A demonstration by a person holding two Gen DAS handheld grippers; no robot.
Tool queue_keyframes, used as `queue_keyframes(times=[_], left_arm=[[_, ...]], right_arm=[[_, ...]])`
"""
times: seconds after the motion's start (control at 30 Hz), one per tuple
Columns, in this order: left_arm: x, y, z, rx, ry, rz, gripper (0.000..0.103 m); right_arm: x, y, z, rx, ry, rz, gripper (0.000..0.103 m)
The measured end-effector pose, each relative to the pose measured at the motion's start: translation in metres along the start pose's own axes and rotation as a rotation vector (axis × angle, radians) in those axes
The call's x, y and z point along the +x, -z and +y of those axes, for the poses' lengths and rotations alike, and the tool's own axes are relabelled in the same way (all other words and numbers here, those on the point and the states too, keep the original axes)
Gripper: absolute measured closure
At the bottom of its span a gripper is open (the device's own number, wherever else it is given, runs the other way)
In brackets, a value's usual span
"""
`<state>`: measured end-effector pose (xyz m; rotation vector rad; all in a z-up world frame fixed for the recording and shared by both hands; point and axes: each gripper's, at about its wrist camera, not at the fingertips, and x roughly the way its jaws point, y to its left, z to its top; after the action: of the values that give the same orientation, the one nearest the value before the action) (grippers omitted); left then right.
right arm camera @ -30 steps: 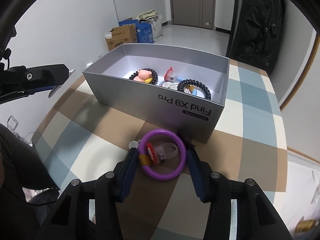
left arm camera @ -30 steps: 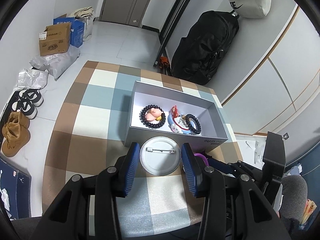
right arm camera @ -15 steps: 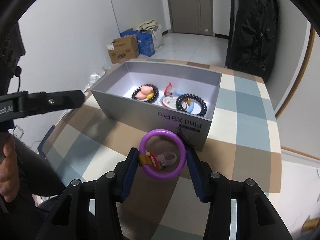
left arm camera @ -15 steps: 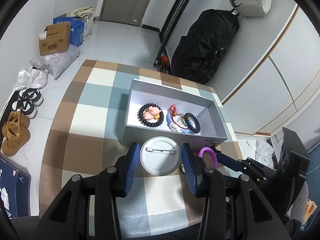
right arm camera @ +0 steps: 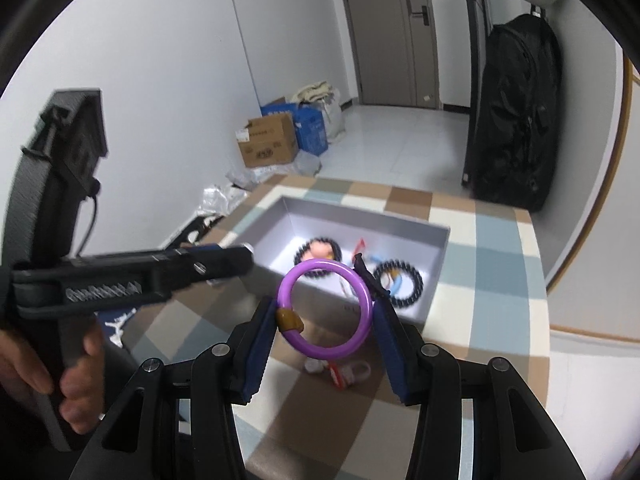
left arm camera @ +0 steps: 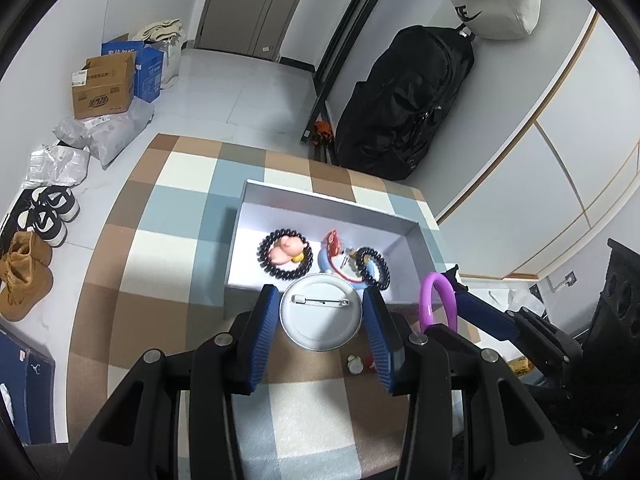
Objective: Organize jewelry
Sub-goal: 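Carry the badge with the left gripper into the box while the right gripper carries the purple ring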
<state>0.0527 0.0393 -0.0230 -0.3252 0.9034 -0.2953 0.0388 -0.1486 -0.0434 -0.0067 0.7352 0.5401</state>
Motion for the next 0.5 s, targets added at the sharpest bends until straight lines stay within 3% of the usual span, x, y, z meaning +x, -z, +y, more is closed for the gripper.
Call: queue_keyframes(times=[0.5], left_arm=[[0.013,-0.031,-0.005,-0.047,0.043,-0.018,0.066]], right_arm=[[0.003,-0.036,-0.024,0.118,-0.079,-0.057,0.055]])
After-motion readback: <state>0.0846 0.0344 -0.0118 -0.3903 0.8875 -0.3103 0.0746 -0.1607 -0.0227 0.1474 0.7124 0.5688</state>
